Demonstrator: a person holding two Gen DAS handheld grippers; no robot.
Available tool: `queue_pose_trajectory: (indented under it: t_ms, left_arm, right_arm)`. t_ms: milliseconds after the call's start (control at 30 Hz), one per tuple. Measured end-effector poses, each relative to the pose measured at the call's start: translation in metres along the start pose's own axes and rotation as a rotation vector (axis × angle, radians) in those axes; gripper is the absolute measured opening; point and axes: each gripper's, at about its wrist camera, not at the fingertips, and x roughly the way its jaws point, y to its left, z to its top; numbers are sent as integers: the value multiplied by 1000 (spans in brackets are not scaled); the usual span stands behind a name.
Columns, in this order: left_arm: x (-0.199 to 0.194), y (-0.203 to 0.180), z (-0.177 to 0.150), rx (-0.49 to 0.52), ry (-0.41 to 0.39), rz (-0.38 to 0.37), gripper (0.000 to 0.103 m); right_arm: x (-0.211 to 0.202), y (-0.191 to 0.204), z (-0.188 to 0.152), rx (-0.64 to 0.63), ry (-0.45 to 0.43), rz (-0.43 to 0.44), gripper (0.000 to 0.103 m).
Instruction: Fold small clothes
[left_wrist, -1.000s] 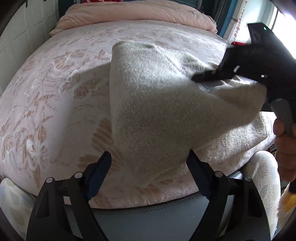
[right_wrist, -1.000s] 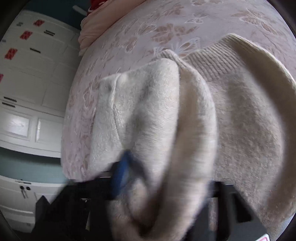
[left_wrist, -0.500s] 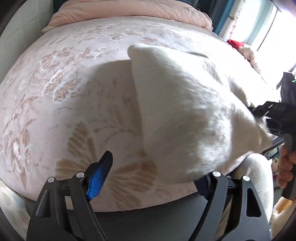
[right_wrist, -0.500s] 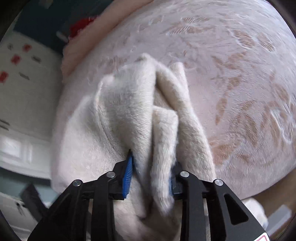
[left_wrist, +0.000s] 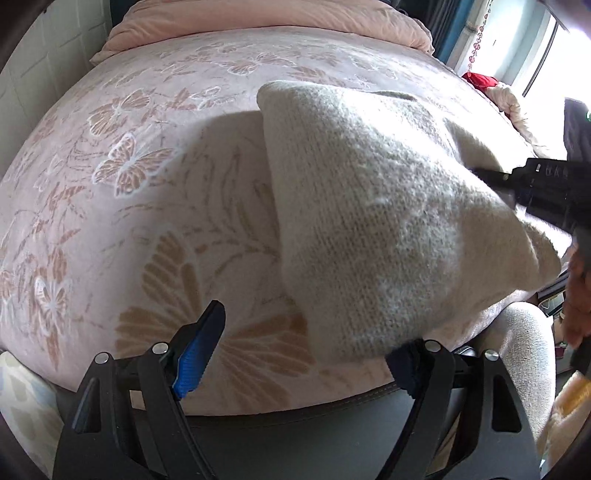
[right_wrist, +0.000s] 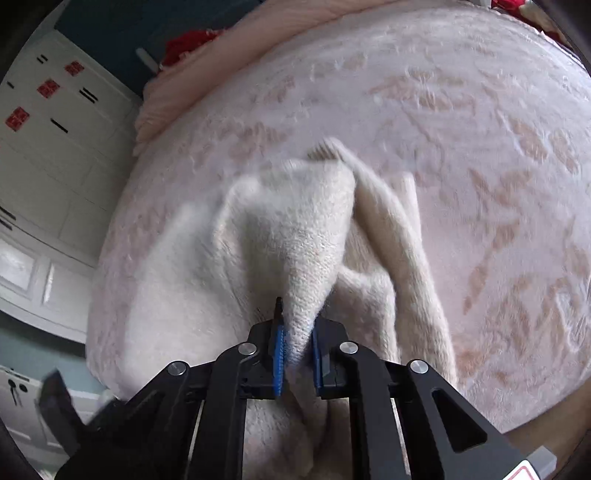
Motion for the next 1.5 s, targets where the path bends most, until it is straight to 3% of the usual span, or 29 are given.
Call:
queue_pose_trajectory:
  t_ms: [67,133,167,267,300,333,433,500,567,667,733,800,867,1000,1067,1133,1200,1367,1500]
  left_arm:
    - [0,-2,0,0,-1,1,78]
    - [2,-3,0,3,4,-2,78]
    - [3,-4,0,2,6,-4,78]
    - [8,-8,1,4,16,-2,78]
    - [10,-9,1,8,22,1,78]
    - [11,-9,1,10,26,2,78]
    - [11,-7,-1,6,33,2,78]
    - [11,-5,-1,-3,35,-3,78]
    - [12,-4,-1,-5,34,-6,78]
    - [11,-5,-2,-5,27,-7,78]
    - [11,-4,-3,-13,21,-6,78]
    - [11,-5,-4,-16,19,-1,78]
    - [8,-7,-3,-7,7,10,78]
    - [2,-7,0,11,-13,31,78]
    - [5,-6,-1,8,-3,27,78]
    - [7,-8,-2,11,4,26,78]
    - [3,-12,-4,26,8,9,76]
    - [-47,-16,-8,83,-39,-99,76]
    - [-90,-24,16,37,-134,-181,80]
  right_arm:
    - [-35,15,14,-49,-113,25,9]
    - [-56,24,28,-92,-169,10,9]
    - [-56,20,31,-100,-164,-7,9]
    - [-2,-13,24,-103,-3,-131,10]
    - [12,-23,16,-84,50,-137,11]
    - [12,-27,11,-66,41,-120,12]
    - [-22,-20,2,-22,-39,-68,24]
    - [-45,-11,-10,-28,-65,-41,46]
    - [-55,-8,-26,-41,-52,-46,58]
    - [-50,-16,-54,-27,7,-83,59]
    - [-40,-31,-70,37,45,-56,59]
    - [-33,-36,-77,62,45,-28,20]
    - [-47,-25,-70,34,-18,-26,16]
    - [-87,-9,-52,-60,-139,-97,14]
    - [-75,-25,-53,-64,-97,-155,13]
    - [-40,-47,-63,-55,3,-192,14]
    - [-25,-59,-74,-22,14,-172,16]
    - [-52,-47,-63,-15,-16,-155,30]
    - [-86,-22,-43,-41,-107,-125,28]
